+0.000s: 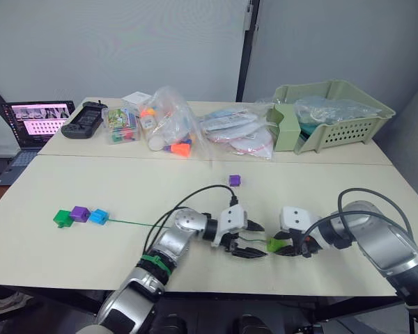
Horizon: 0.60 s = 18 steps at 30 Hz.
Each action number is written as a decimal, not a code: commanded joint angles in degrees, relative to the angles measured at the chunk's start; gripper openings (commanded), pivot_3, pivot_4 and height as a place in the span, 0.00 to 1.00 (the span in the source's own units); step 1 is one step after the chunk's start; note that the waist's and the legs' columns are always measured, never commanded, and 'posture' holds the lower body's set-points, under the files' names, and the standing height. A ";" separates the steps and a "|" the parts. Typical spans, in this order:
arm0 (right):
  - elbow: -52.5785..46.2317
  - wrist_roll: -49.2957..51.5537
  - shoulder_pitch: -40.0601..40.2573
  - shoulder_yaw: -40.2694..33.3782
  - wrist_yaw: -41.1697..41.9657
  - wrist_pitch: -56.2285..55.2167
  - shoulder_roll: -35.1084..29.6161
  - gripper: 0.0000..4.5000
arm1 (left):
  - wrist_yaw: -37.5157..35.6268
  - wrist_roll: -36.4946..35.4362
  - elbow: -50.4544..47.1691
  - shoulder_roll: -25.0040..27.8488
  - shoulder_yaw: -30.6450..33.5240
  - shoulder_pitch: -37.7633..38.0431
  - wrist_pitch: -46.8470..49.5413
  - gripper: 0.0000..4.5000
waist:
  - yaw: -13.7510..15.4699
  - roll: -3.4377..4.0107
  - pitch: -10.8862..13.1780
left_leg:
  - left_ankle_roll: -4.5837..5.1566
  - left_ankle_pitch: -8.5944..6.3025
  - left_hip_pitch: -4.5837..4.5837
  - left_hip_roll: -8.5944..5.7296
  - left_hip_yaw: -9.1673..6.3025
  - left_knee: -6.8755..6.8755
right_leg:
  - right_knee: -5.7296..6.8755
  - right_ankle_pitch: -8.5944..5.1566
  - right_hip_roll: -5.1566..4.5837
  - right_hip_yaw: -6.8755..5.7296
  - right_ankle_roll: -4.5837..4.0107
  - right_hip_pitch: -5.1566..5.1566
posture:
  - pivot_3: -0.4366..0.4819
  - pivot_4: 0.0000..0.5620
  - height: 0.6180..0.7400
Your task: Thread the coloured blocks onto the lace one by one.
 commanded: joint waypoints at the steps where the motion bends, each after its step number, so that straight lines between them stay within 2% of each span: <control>1: 0.06 0.08 -0.29 0.55 0.03 -0.37 0.51 0.28 | -0.12 0.92 -0.91 0.62 -0.03 -1.18 -2.38 0.74 | 0.05 0.00 0.00 | 0.00 0.00 0.00 0.00 0.00 0.00 | 0.00 0.00 -0.01 0.00 0.00 0.01 | 0.48 0.27 0.94; 6: 0.16 -0.06 -0.67 0.84 0.00 -0.27 1.14 0.28 | 0.57 1.30 -1.17 0.30 -0.17 -1.31 -0.96 0.74 | 0.11 -0.01 0.00 | 0.00 0.00 -0.01 0.00 0.01 0.03 | -0.01 0.00 -0.02 -0.01 0.00 0.03 | 0.48 0.27 0.94; 9: 0.23 -0.24 -0.68 0.96 -0.08 -0.44 1.25 0.28 | 0.53 0.73 -1.95 -0.47 0.26 -1.27 0.12 0.55 | -0.08 0.00 0.00 | 0.00 0.00 -0.01 0.02 0.01 0.00 | 0.00 0.00 0.01 0.00 0.00 -0.01 | 0.48 0.27 0.94; 16: 0.67 -0.48 -0.71 1.06 -0.18 -0.96 1.28 0.28 | 1.57 2.07 -1.04 -1.03 0.10 -1.84 0.71 0.03 | -0.07 -0.01 0.00 | 0.00 0.00 -0.01 0.02 0.01 0.00 | 0.00 0.00 0.01 -0.01 0.00 0.00 | 0.48 0.27 0.94; 18: 0.73 -0.52 -0.77 1.07 -0.15 -1.02 1.24 0.28 | 1.85 2.28 -0.41 -1.12 0.11 -2.11 0.79 0.00 | -0.04 -0.01 0.00 | 0.00 0.00 -0.01 0.02 0.01 0.01 | 0.00 0.00 0.01 -0.01 0.00 0.00 | 0.48 0.27 0.94</control>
